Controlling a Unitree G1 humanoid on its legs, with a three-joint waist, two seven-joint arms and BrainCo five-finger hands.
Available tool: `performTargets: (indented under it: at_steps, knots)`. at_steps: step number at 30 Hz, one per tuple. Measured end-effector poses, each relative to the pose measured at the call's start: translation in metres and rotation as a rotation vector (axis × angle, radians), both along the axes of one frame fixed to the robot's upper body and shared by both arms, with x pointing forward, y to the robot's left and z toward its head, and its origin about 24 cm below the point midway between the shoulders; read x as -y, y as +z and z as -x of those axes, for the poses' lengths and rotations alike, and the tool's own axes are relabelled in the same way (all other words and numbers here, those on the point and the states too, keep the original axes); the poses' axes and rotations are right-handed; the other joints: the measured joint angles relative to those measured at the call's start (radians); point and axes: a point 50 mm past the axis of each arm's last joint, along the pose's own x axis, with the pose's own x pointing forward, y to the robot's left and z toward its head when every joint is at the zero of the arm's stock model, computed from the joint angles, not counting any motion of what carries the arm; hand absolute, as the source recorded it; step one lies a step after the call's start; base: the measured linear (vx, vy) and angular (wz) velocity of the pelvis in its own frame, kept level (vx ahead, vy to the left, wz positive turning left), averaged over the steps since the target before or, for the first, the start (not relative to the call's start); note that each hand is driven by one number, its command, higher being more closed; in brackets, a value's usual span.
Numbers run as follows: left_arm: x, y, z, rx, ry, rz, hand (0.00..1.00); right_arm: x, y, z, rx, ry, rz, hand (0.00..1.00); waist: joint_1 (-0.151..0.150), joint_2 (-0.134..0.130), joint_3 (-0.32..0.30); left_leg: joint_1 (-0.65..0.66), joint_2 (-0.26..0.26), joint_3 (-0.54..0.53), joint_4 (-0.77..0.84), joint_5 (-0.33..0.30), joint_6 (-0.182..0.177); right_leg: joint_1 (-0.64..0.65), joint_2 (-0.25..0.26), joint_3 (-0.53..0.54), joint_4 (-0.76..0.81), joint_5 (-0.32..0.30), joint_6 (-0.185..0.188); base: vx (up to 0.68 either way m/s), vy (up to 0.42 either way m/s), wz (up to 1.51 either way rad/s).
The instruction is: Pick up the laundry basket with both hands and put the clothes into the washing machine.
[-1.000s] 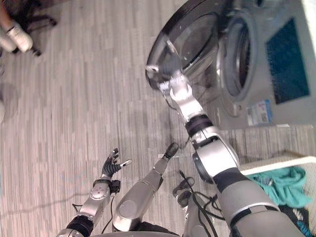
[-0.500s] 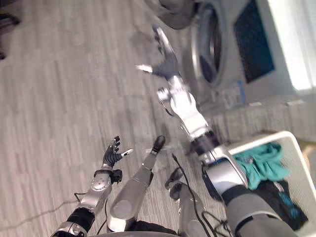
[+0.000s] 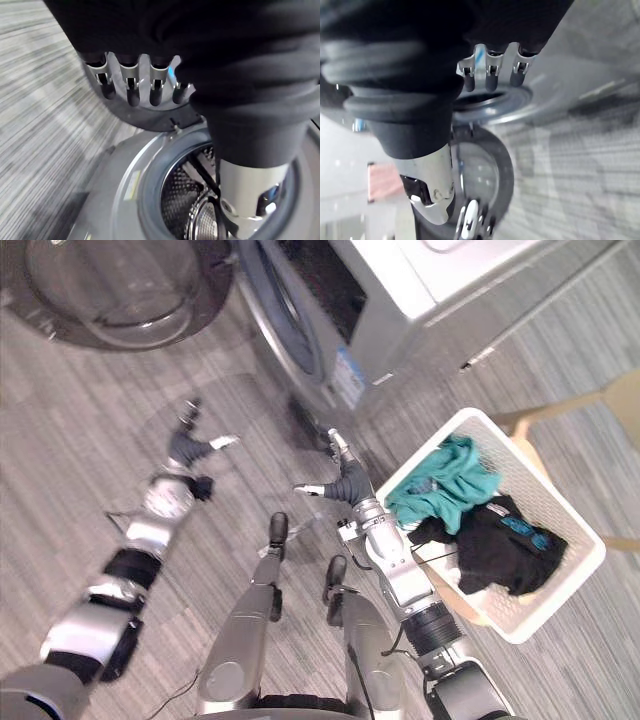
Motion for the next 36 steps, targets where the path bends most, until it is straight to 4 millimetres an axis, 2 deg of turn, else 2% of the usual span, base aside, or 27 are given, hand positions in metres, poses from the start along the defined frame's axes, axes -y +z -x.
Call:
performTargets:
  at_steps: [3,6,9,12,15,18,23,25,27,28,30,31,32,33,34,36]
  knots:
    - [-0.031,0.032,0.002,0.052,0.106,-0.024,0.00,0.014,0.010,0.002,0.051,-0.056,-0.062,0.00,-0.017,-0.018,0.001,-0.024,0.015,0.025,0.000,0.000,0.000,-0.025,0.018,0.024,-0.020,0.023,-0.002,-0.04,-0.027,-0.33]
    - [-0.057,0.053,0.007,0.082,0.191,0.002,0.00,0.021,0.012,0.005,0.067,-0.094,-0.114,0.00,-0.040,-0.045,0.004,-0.048,0.026,0.035,0.000,0.001,0.000,-0.050,0.030,0.037,-0.029,0.035,-0.005,-0.02,-0.029,-0.21]
    - [-0.066,0.065,0.012,0.122,0.218,0.027,0.00,0.027,0.014,0.018,0.095,-0.131,-0.157,0.00,-0.050,-0.058,0.006,-0.061,0.033,0.039,0.000,0.001,0.000,-0.055,0.038,0.042,-0.051,0.049,-0.007,0.01,-0.030,-0.10]
    - [-0.062,0.081,0.011,0.178,0.204,0.067,0.00,0.034,0.025,0.033,0.171,-0.150,-0.186,0.00,-0.049,-0.059,0.007,-0.084,0.052,0.051,0.000,0.000,0.000,-0.055,0.060,0.050,-0.112,0.093,-0.001,0.00,-0.005,-0.20]
    - [-0.070,0.089,0.016,0.216,0.237,0.115,0.00,0.045,0.034,0.053,0.240,-0.180,-0.217,0.00,-0.048,-0.071,0.010,-0.092,0.062,0.067,0.001,0.000,0.000,-0.054,0.068,0.057,-0.143,0.115,-0.001,-0.02,0.009,-0.20]
    - [-0.080,0.089,0.020,0.242,0.271,0.202,0.00,0.061,0.033,0.073,0.260,-0.238,-0.229,0.00,-0.037,-0.072,0.010,-0.092,0.064,0.076,0.001,-0.004,0.004,-0.054,0.068,0.060,-0.144,0.117,0.001,-0.02,0.015,-0.03]
    - [-0.092,0.085,0.028,0.262,0.317,0.267,0.00,0.069,0.035,0.084,0.289,-0.261,-0.231,0.00,-0.016,-0.073,0.010,-0.090,0.065,0.090,0.028,-0.025,0.016,-0.039,0.063,0.061,-0.144,0.118,0.002,-0.01,0.009,0.00]
    - [-0.088,0.068,0.028,0.234,0.307,0.257,0.00,0.068,0.035,0.084,0.289,-0.260,-0.245,0.00,-0.006,-0.073,0.011,-0.069,0.063,0.097,0.048,-0.030,0.010,-0.007,0.059,0.059,-0.145,0.117,0.003,-0.01,0.016,0.09]
    - [-0.079,0.042,0.030,0.195,0.283,0.244,0.00,0.067,0.034,0.084,0.289,-0.263,-0.257,0.00,-0.002,-0.073,0.011,-0.029,0.062,0.097,0.045,-0.039,0.003,0.030,0.056,0.047,-0.145,0.115,0.005,-0.01,0.004,0.09]
    - [-0.070,0.018,0.033,0.159,0.258,0.235,0.00,0.067,0.034,0.084,0.291,-0.272,-0.244,0.00,0.001,-0.072,0.012,-0.001,0.057,0.100,0.037,-0.056,-0.008,0.054,0.051,0.045,-0.141,0.101,0.008,-0.01,0.007,0.11]
    - [-0.048,-0.035,0.044,0.052,0.203,0.235,0.00,0.067,0.032,0.084,0.284,-0.295,-0.213,0.00,0.001,-0.067,0.013,0.043,0.041,0.108,0.025,-0.061,-0.006,0.073,0.033,0.050,-0.107,0.067,0.002,0.00,0.016,0.08]
    - [-0.031,-0.072,0.054,-0.034,0.167,0.254,0.00,0.067,0.028,0.083,0.270,-0.312,-0.182,0.00,0.000,-0.061,0.013,0.069,0.031,0.115,0.021,-0.066,-0.006,0.085,0.023,0.055,-0.083,0.050,0.003,0.00,0.000,0.00]
    - [-0.023,-0.092,0.062,-0.086,0.152,0.270,0.00,0.067,0.024,0.082,0.254,-0.319,-0.167,0.00,0.001,-0.059,0.012,0.085,0.027,0.124,0.021,-0.068,-0.003,0.093,0.019,0.062,-0.076,0.043,0.006,0.04,0.022,-0.18]
    - [-0.006,-0.132,0.079,-0.199,0.133,0.310,0.00,0.068,0.016,0.081,0.219,-0.333,-0.130,0.00,0.006,-0.054,0.008,0.120,0.019,0.147,0.021,-0.080,-0.001,0.112,0.011,0.083,-0.063,0.032,0.009,0.03,0.014,-0.28]
    - [0.002,-0.151,0.088,-0.259,0.120,0.334,0.00,0.068,0.012,0.080,0.199,-0.341,-0.107,0.00,0.006,-0.047,0.004,0.136,0.016,0.158,0.022,-0.087,0.003,0.123,0.008,0.095,-0.062,0.028,0.011,0.07,0.028,-0.48]
    - [0.031,-0.213,0.130,-0.477,0.096,0.407,0.00,0.070,-0.015,0.074,0.077,-0.371,-0.017,0.00,0.001,-0.013,-0.047,0.177,0.010,0.216,0.032,-0.114,0.020,0.149,0.000,0.133,-0.069,0.026,0.016,0.09,0.032,-0.59]
